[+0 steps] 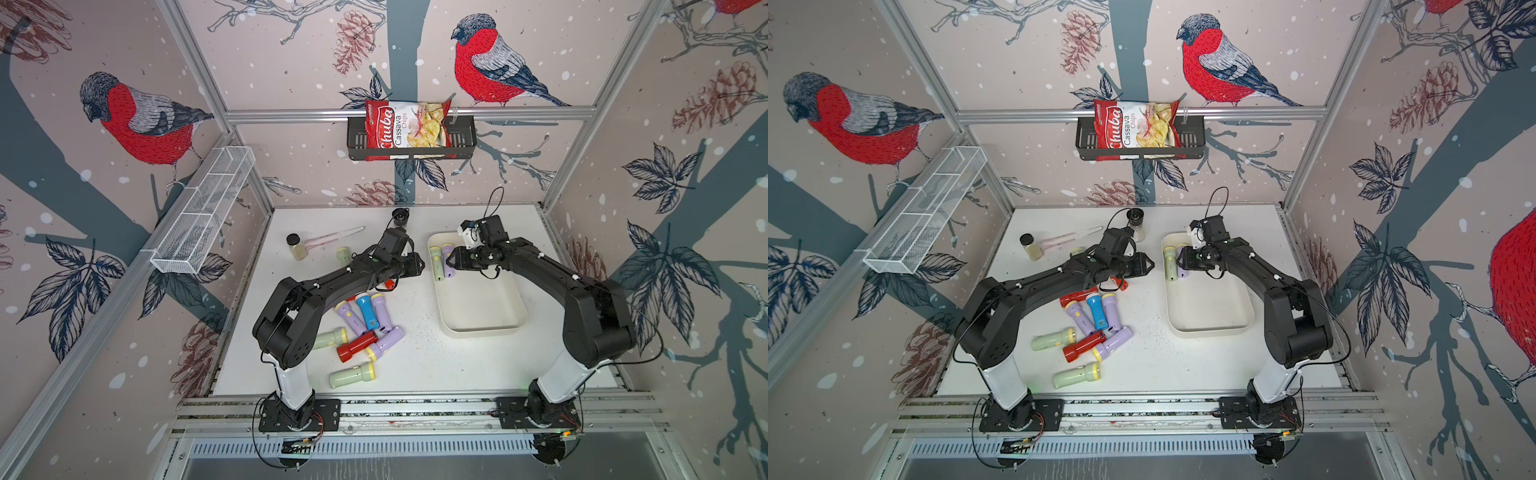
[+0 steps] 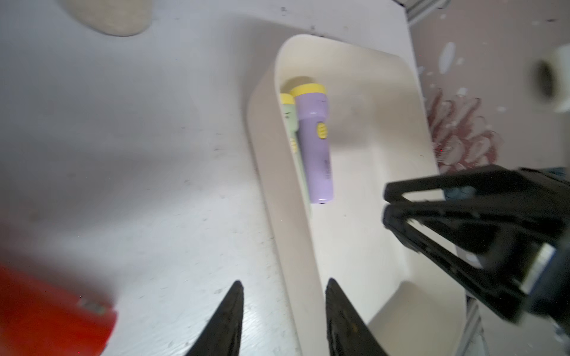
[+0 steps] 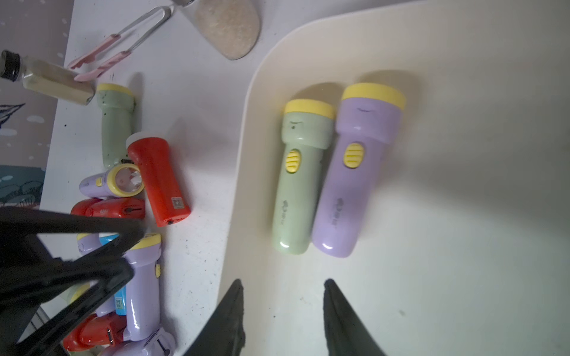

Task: Put the flashlights into the storage boxes
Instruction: Pick up the flashlight from the center of the board.

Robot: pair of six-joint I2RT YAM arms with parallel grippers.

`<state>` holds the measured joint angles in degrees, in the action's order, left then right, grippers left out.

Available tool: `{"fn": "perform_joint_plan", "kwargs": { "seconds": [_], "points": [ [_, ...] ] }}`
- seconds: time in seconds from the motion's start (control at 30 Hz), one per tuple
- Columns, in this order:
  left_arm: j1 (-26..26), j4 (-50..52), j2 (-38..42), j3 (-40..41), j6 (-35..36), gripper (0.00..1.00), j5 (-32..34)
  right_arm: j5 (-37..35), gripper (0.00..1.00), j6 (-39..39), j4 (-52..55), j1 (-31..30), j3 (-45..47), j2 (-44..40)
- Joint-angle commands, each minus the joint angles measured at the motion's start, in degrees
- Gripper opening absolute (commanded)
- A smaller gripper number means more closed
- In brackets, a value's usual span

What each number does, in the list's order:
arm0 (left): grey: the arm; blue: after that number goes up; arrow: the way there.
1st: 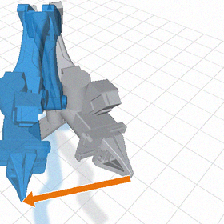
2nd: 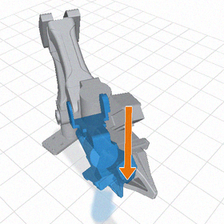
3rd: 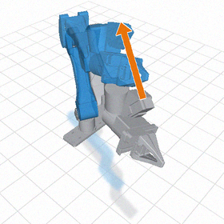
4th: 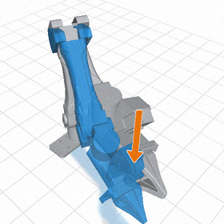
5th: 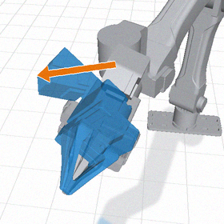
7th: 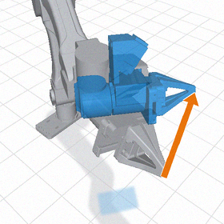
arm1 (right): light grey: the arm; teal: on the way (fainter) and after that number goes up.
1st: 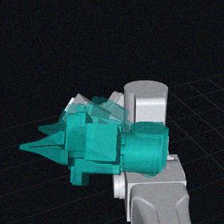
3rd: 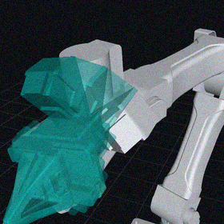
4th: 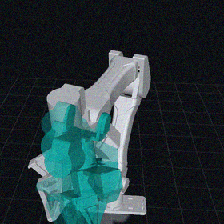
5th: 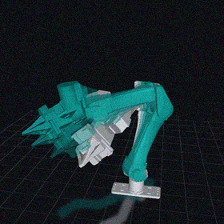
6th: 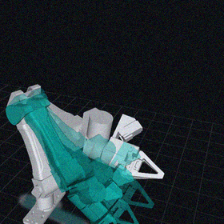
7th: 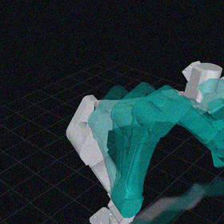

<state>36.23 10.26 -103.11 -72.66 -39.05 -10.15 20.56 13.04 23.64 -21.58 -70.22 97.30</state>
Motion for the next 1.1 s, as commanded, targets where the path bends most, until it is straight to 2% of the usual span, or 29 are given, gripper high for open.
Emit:
{"fn": "perform_joint_plan", "kwargs": {
  "seconds": [0.0, 0.1, 0.27, 0.63, 0.93, 1.07],
  "points": [
    [-0.18, 13.3, -0.8, -2.77, -2.1, 0.46, 5.94, -3.23, 0.46, 0.27, 0.54, -1.31, -0.71, -0.41],
    [-0.28, 17.86, -1.51, -3.43, -4.04, 0.47, 8.12, -3.33, 0.5, 0.39, 0.68, -2.28, -1.46, 0.04],
    [-1.1, 19.18, -1.29, -1.91, -6.52, 0.5, 9.4, -3.87, 0.53, -0.25, 1.54, -3.11, -2.24, 0.44],
    [-4.95, 12.3, -2.0, 3.23, -7.01, 0.56, 7.18, -3.86, 0.56, -0.36, 1.66, -3.38, -2.04, -0.04],
    [-5.86, 10.72, -5.63, 0.47, -5.88, 0.59, 6.81, -3.95, 0.57, -0.43, 1.91, -3.47, -1.94, -0.47],
    [-5.9, 10.95, -7.83, -0.89, -5.33, 0.58, 7.19, -3.86, 0.57, -0.39, 1.85, -3.46, -1.86, -0.58]
  ]
}}
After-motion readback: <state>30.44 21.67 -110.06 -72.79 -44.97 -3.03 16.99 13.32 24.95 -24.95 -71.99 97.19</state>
